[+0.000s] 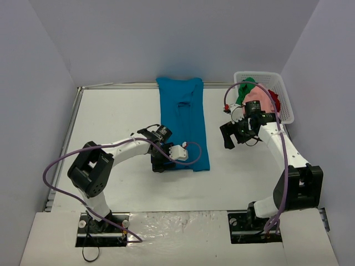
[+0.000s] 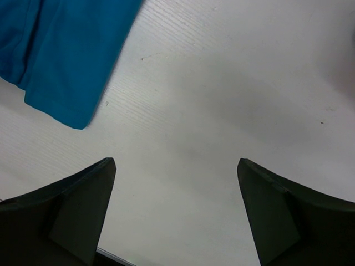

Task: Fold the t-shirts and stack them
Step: Grab the bottom of the folded rectangular tshirt with both arms

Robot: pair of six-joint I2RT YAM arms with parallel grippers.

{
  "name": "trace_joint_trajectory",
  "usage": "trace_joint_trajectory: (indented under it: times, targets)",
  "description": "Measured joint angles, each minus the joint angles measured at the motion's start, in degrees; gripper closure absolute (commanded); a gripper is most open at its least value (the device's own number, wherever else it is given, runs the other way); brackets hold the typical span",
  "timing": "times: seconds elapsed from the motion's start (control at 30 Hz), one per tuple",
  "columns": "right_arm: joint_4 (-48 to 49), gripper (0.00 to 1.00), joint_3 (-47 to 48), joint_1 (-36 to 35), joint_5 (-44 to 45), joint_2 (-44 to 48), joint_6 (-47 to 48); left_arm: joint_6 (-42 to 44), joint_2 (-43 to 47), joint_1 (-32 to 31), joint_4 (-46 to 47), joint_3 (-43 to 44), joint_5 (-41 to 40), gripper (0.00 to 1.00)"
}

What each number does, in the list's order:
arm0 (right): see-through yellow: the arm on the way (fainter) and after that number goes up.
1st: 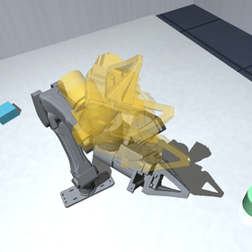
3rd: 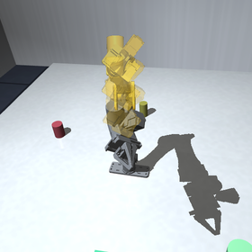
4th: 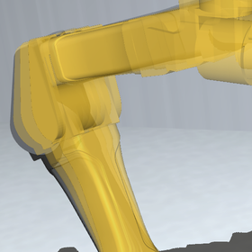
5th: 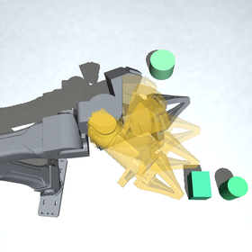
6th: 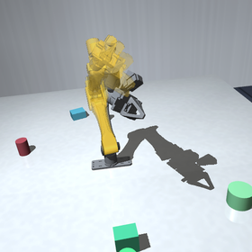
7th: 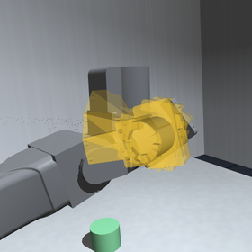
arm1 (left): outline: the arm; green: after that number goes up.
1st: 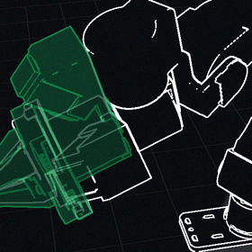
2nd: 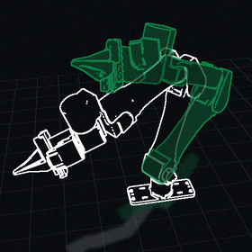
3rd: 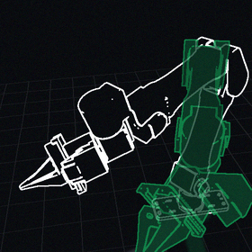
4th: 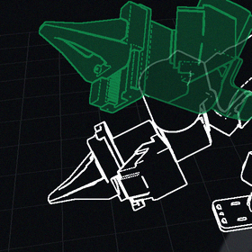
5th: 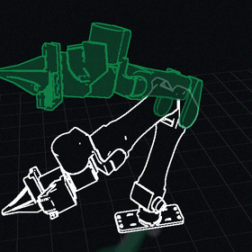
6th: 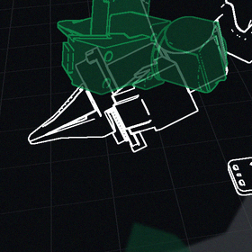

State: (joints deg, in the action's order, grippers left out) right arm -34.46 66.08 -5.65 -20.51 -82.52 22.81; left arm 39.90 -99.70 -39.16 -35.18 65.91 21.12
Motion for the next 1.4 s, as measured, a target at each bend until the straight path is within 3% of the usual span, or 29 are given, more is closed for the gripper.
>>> trace_joint_trajectory:
  times: [1.0, 1.27, 1.33, 1.4]
  targets:
    - [0.0, 0.15, -0.7, 0.0, -1.0, -3.6, 0.7, 0.1, -7.4, -0.6, -7.5, 8.3, 1.6, 0.37]
    - [0.0, 0.16, -0.7, 0.0, -1.0, -4.3, 1.0, 0.5, -10.4, -0.6, -11.1, 12.3, 1.8, 0.46]
    - [0.0, 0.16, -0.7, -0.1, -1.1, -4.7, 1.1, 0.4, -10.4, -0.6, -11.6, 12.3, 1.8, 0.56]
    - [0.0, 0.16, -0.7, -0.1, -1.1, -5.1, 1.1, 0.4, -10.4, -0.6, -11.9, 12.3, 1.9, 0.73]
